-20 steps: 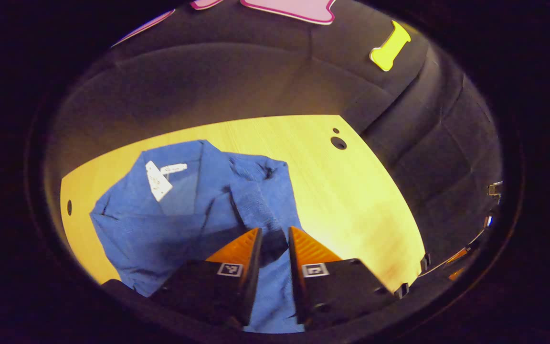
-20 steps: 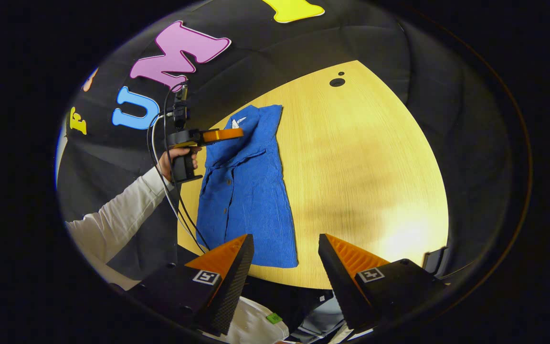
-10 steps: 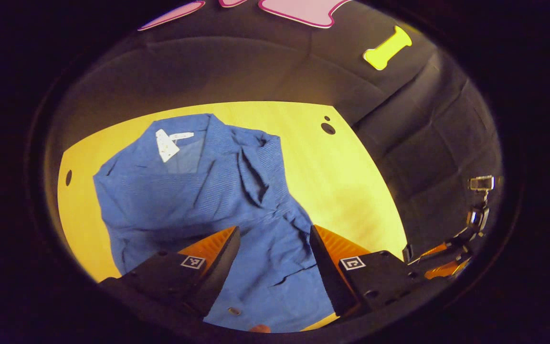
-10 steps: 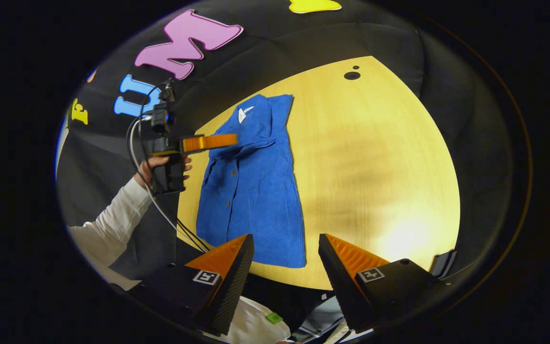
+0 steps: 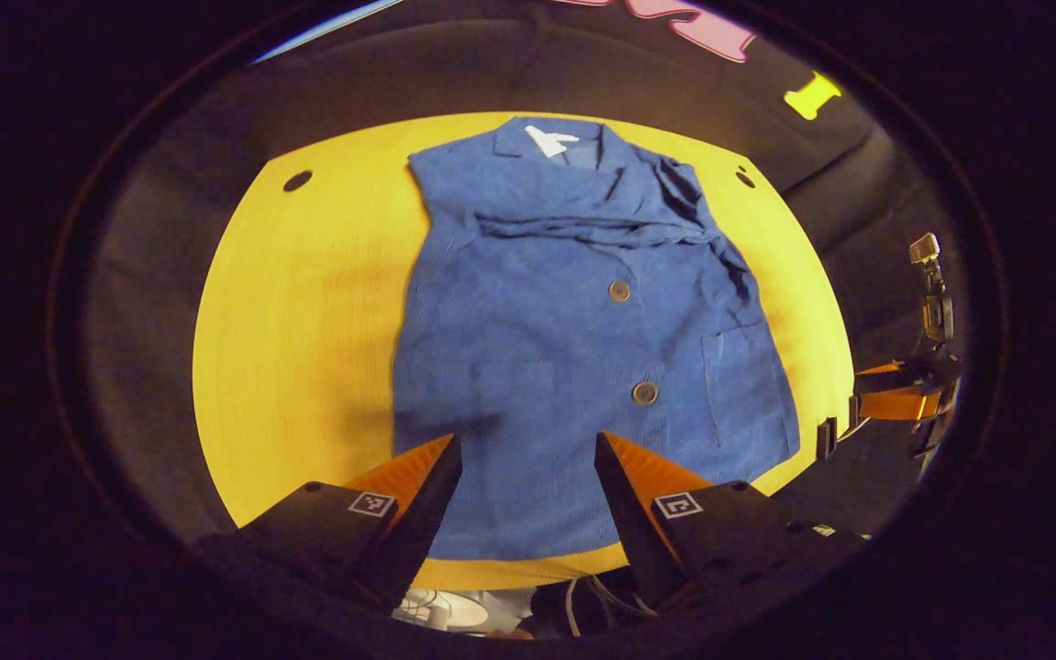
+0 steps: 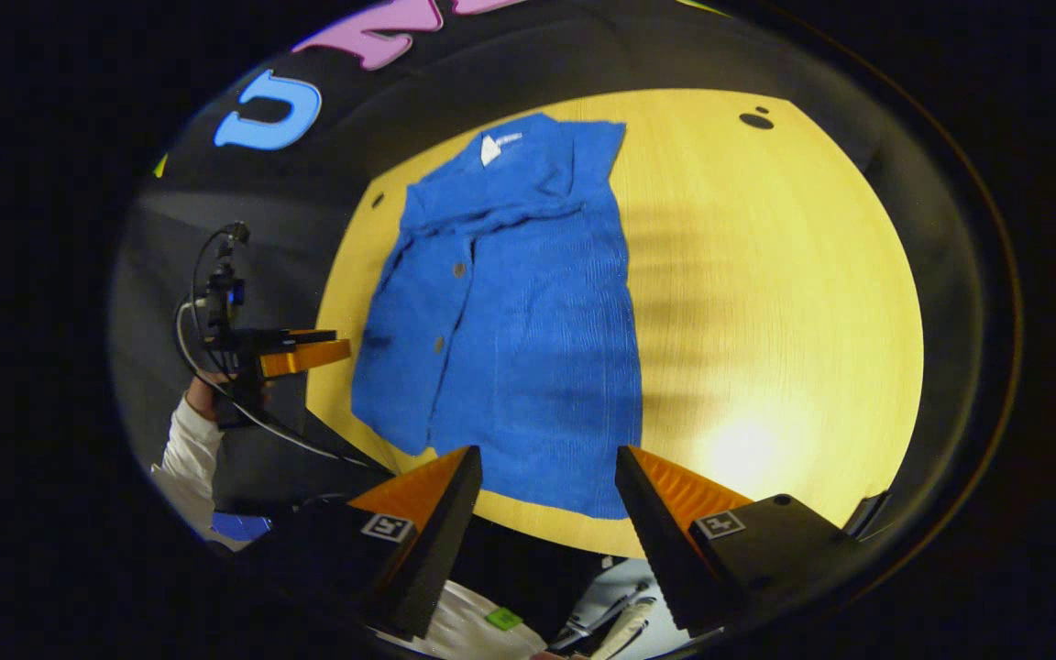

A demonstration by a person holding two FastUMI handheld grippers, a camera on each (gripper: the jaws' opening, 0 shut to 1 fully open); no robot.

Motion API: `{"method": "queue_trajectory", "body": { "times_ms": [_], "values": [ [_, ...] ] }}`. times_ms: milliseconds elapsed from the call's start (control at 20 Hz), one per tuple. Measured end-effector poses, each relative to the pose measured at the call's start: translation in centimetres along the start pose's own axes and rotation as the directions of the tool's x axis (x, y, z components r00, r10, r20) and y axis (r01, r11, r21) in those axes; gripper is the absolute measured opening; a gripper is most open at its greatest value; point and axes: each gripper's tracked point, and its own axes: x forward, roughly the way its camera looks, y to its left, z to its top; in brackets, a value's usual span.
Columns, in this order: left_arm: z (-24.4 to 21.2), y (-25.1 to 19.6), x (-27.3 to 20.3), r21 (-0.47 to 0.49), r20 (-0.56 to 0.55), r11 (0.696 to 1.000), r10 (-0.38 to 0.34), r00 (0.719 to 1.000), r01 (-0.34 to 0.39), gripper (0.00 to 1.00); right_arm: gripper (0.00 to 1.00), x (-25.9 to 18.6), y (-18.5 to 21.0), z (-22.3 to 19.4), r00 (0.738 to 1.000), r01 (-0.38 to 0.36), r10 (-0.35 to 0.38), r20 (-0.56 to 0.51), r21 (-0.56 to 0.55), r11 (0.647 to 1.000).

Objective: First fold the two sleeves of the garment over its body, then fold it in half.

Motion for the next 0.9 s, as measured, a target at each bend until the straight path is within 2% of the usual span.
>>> {"method": "queue_trajectory", "body": {
  "times_ms": [100, 250, 350, 500, 650, 900],
  "values": [
    [-3.3, 1.9, 1.7, -0.064, -0.060, 0.998, 0.018, 0.998, -0.022, 0.85, 0.96, 2.1, -0.8, -1.0, 0.996, 0.064, -0.064, -0.059, -0.004, 0.998],
    [-6.9, 3.4, 3.6, -0.095, -0.144, 0.995, 0.018, 0.989, -0.032, 0.85, 0.96, 3.6, -2.2, -2.9, 0.978, 0.163, -0.161, -0.135, 0.007, 0.987],
    [-7.6, 5.0, 4.5, -0.099, -0.169, 0.993, 0.052, 0.984, -0.070, 0.85, 0.96, 4.1, -2.3, -4.1, 0.969, 0.191, -0.181, -0.170, 0.047, 0.980],
    [-8.3, 5.2, 5.4, -0.082, -0.216, 0.993, 0.062, 0.974, -0.081, 0.85, 0.96, 5.4, -2.5, -6.4, 0.950, 0.218, -0.189, -0.247, 0.098, 0.971],
    [-9.1, 5.9, 6.3, -0.038, -0.243, 0.993, 0.099, 0.965, -0.111, 0.85, 0.96, 6.2, -4.8, -6.7, 0.925, 0.297, -0.274, -0.265, 0.051, 0.953],
    [-8.8, 6.4, 6.3, -0.033, -0.263, 0.993, 0.104, 0.959, -0.117, 0.85, 0.96, 7.6, -4.8, -7.2, 0.920, 0.313, -0.284, -0.271, 0.073, 0.947]
  ]
}}
